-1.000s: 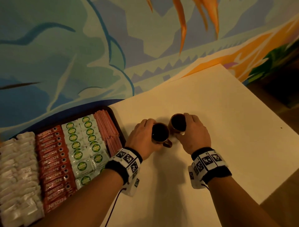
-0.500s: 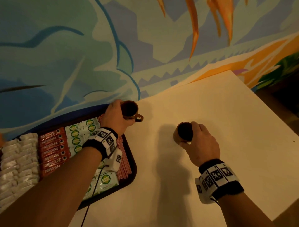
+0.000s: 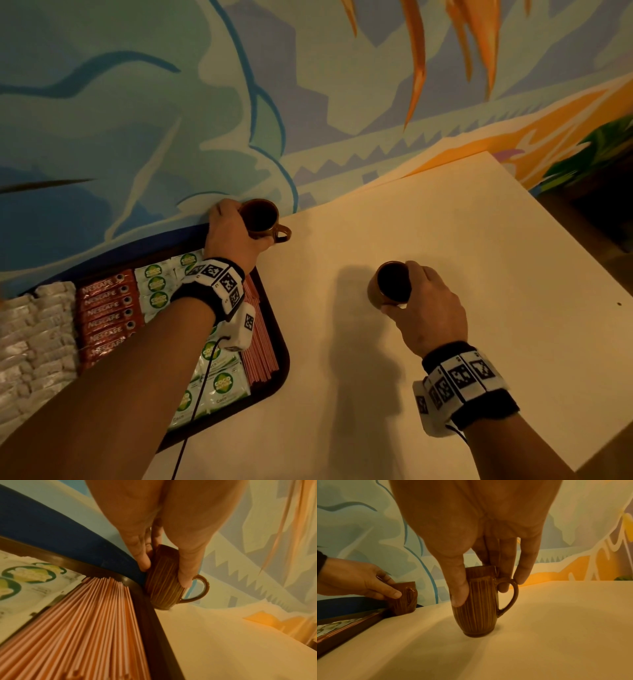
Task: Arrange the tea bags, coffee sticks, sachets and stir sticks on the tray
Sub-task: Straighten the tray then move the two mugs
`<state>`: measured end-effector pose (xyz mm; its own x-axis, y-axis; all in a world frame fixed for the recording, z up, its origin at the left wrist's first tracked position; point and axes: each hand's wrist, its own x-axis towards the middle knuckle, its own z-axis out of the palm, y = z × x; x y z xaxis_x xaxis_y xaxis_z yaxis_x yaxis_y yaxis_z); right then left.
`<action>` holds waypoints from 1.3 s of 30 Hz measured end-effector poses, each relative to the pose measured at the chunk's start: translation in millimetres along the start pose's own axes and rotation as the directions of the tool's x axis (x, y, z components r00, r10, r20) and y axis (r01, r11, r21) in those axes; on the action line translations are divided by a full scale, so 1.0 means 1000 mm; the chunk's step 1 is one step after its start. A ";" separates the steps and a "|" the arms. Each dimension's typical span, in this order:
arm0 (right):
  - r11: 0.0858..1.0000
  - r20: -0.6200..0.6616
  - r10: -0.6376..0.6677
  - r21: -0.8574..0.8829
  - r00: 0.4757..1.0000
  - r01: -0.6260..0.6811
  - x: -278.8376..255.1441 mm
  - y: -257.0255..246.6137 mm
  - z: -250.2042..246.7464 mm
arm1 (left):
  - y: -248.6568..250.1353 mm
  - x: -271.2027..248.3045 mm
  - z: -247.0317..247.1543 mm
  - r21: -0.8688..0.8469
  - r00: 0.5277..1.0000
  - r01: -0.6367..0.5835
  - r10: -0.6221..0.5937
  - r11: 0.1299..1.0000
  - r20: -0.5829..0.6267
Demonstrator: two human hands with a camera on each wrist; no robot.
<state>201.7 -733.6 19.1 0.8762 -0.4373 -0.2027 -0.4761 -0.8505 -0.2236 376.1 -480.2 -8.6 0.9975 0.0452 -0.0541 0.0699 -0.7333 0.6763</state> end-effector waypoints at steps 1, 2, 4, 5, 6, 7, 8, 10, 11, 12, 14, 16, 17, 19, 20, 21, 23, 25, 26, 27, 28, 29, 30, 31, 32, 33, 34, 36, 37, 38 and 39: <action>1.000 0.000 -0.001 -0.002 1.000 0.001 0.000 0.000 0.000 | 0.000 -0.001 0.000 -0.005 1.000 0.002 -0.002 1.000 -0.004; 1.000 0.001 -0.001 -0.005 1.000 0.001 0.000 0.000 -0.001 | 0.000 -0.002 0.000 -0.015 1.000 0.005 -0.005 1.000 -0.007; 1.000 0.001 -0.003 -0.005 1.000 0.003 0.000 -0.001 -0.002 | -0.001 -0.006 -0.003 -0.033 1.000 0.014 -0.014 0.999 -0.001; 1.000 0.000 -0.004 0.001 1.000 0.004 0.000 -0.001 -0.003 | -0.002 -0.008 -0.005 -0.039 1.000 0.017 -0.017 0.999 0.009; 1.000 -0.001 -0.006 0.010 1.000 0.006 0.000 -0.002 -0.004 | -0.005 -0.010 -0.009 -0.052 1.000 0.018 -0.017 0.998 0.017; 1.000 0.002 -0.009 0.020 1.000 0.009 0.000 -0.004 -0.004 | -0.009 -0.014 -0.014 -0.071 1.000 0.023 -0.021 0.997 0.020; 0.999 0.006 -0.015 0.030 1.000 0.015 0.000 -0.007 -0.004 | -0.013 -0.019 -0.020 -0.091 0.999 0.031 -0.029 0.995 0.018; 0.998 0.012 -0.041 0.044 0.999 0.041 0.000 -0.019 -0.002 | -0.022 -0.033 -0.033 -0.096 0.999 0.037 -0.036 0.995 0.006; 0.997 0.018 -0.062 0.048 0.998 0.062 0.000 -0.028 0.000 | -0.027 -0.041 -0.041 -0.094 1.000 0.031 -0.031 0.995 -0.002; 0.995 0.024 -0.087 0.053 0.996 0.086 0.000 -0.039 0.002 | -0.032 -0.051 -0.050 -0.099 1.000 0.025 -0.026 0.995 -0.008; 0.989 0.039 -0.136 0.059 0.990 0.133 0.000 -0.061 0.009 | -0.041 -0.073 -0.067 -0.128 1.000 0.027 -0.027 0.991 0.000; 0.983 0.050 -0.178 0.063 0.983 0.174 0.001 -0.084 0.015 | -0.053 -0.095 -0.083 -0.145 0.999 0.035 -0.032 0.989 0.021; 0.980 0.054 -0.193 0.063 0.980 0.189 0.001 -0.094 0.018 | -0.061 -0.107 -0.090 -0.153 0.999 0.044 -0.039 0.987 0.035; 0.974 0.051 -0.224 0.051 0.973 0.222 0.002 -0.111 0.023 | -0.076 -0.129 -0.104 -0.170 0.996 0.069 -0.060 0.983 0.058; 0.970 0.047 -0.241 0.040 0.969 0.240 0.003 -0.118 0.026 | -0.084 -0.140 -0.111 -0.170 0.995 0.085 -0.075 0.982 0.060; 0.966 0.042 -0.257 0.031 0.965 0.256 0.004 -0.124 0.028 | -0.092 -0.150 -0.119 -0.154 0.995 0.096 -0.090 0.983 0.049; 0.960 0.030 -0.280 0.026 0.960 0.279 0.006 -0.136 0.034 | -0.111 -0.167 -0.133 -0.100 0.992 0.126 -0.125 0.987 0.018; 0.958 0.026 -0.287 0.031 0.958 0.286 0.007 -0.145 0.038 | -0.136 -0.181 -0.148 -0.098 0.985 0.171 -0.174 0.980 -0.015; 0.958 0.024 -0.286 0.033 0.958 0.286 0.008 -0.149 0.039 | -0.148 -0.187 -0.154 -0.120 0.978 0.203 -0.208 0.972 -0.030; 0.958 0.020 -0.284 0.038 0.959 0.283 0.008 -0.152 0.039 | -0.161 -0.194 -0.161 -0.136 0.970 0.232 -0.240 0.963 -0.046; 0.959 0.015 -0.280 0.047 0.960 0.280 0.009 -0.155 0.040 | -0.171 -0.200 -0.168 -0.143 0.961 0.258 -0.269 0.955 -0.065; 0.960 0.010 -0.275 0.058 0.961 0.274 0.010 -0.158 0.041 | -0.181 -0.206 -0.174 -0.147 0.952 0.280 -0.294 0.949 -0.083; 0.961 0.007 -0.269 0.070 0.963 0.268 0.010 -0.161 0.041 | -0.188 -0.212 -0.181 -0.153 0.943 0.301 -0.318 0.941 -0.100; 0.961 0.006 -0.265 0.078 0.964 0.264 0.010 -0.164 0.042 | -0.195 -0.217 -0.186 -0.144 0.934 0.323 -0.339 0.935 -0.112; 0.962 0.003 -0.263 0.082 0.965 0.262 0.010 -0.166 0.043 | -0.202 -0.222 -0.191 -0.115 0.927 0.340 -0.353 0.933 -0.129; 0.962 -0.001 -0.262 0.084 0.965 0.261 0.011 -0.167 0.043 | -0.209 -0.226 -0.196 -0.057 0.922 0.354 -0.359 0.933 -0.146; 0.962 -0.007 -0.260 0.086 0.966 0.259 0.012 -0.169 0.044 | -0.216 -0.230 -0.199 0.010 0.917 0.372 -0.366 0.928 -0.161; 0.963 -0.014 -0.251 0.098 0.968 0.251 0.012 -0.171 0.045 | -0.230 -0.237 -0.201 0.103 0.898 0.424 -0.403 0.900 -0.180; 0.964 -0.014 -0.245 0.103 0.969 0.245 0.012 -0.172 0.045 | -0.237 -0.240 -0.201 0.120 0.885 0.452 -0.428 0.884 -0.181; 0.964 -0.015 -0.243 0.108 0.970 0.243 0.012 -0.173 0.046 | -0.243 -0.244 -0.201 0.131 0.875 0.474 -0.450 0.870 -0.178; 0.963 -0.018 -0.244 0.115 0.970 0.244 0.012 -0.174 0.046 | -0.248 -0.247 -0.201 0.149 0.867 0.492 -0.467 0.857 -0.174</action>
<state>292.1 -577.6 12.0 0.9671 -0.2217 -0.1250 -0.2529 -0.8921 -0.3745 114.2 -173.6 -15.2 0.8336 0.4999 -0.2351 0.5497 -0.7080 0.4435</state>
